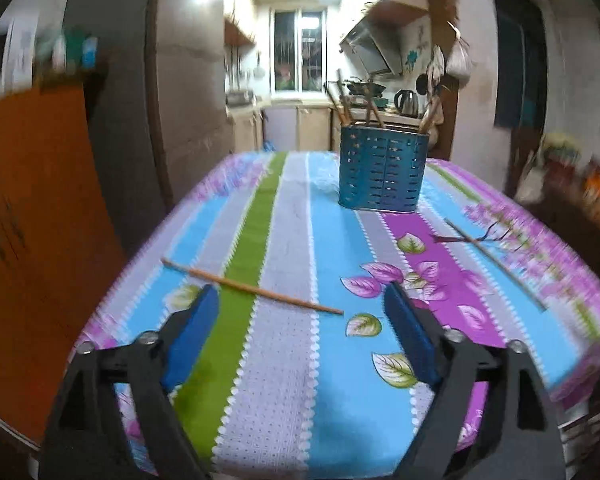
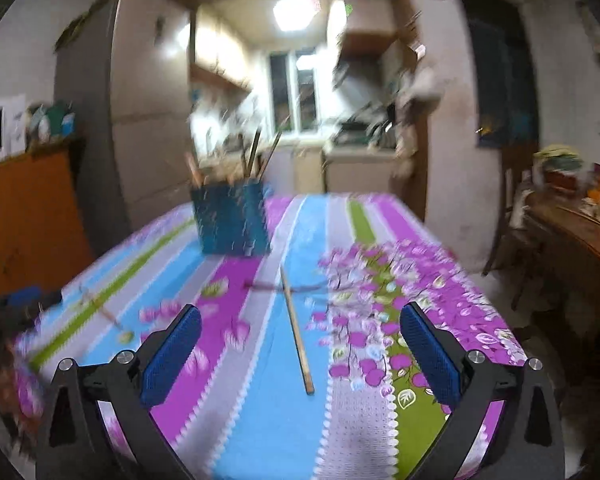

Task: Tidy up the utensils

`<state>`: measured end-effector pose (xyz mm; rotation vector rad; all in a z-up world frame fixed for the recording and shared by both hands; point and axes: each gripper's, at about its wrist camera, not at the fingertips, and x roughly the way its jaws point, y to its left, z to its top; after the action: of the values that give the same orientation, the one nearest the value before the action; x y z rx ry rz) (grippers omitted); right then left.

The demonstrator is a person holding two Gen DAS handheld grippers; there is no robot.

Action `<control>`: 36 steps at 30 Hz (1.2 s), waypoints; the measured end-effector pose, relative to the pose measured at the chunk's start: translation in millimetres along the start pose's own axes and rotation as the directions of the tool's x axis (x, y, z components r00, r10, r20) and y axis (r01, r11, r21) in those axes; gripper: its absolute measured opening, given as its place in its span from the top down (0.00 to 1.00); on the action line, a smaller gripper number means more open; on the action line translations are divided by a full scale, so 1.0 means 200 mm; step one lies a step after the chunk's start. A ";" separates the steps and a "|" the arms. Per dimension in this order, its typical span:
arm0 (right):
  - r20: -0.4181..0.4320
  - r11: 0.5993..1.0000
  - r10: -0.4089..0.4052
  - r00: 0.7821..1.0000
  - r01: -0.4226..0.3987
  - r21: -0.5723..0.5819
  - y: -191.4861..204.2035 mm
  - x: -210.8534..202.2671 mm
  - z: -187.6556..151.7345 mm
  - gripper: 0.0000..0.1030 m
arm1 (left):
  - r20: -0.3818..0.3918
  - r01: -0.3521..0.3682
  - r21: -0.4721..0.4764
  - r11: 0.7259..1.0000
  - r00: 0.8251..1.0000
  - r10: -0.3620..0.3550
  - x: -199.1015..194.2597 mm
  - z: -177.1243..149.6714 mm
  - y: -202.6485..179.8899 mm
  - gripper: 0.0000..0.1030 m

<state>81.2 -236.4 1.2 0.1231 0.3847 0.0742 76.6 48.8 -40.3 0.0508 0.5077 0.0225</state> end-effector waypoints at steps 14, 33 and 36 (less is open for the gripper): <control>0.030 0.976 -0.159 0.987 0.162 -0.148 0.17 -0.15 0.02 0.04 | 0.117 -0.031 0.019 0.999 0.993 0.028 -0.20 0.10 -0.32 0.05; 0.061 0.976 -0.201 0.978 0.205 -0.076 0.17 -0.26 0.04 0.04 | 0.156 0.008 0.032 0.999 0.988 -0.013 -0.32 0.05 -0.43 0.05; 0.059 0.975 -0.196 0.979 0.201 -0.095 0.19 -0.25 0.03 0.04 | 0.157 0.002 0.029 1.000 0.987 -0.006 -0.32 0.05 -0.43 0.05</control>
<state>34.9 -203.5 29.8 -0.0135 0.3419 -0.1069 25.9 -39.2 -5.3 0.0795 0.3500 0.0069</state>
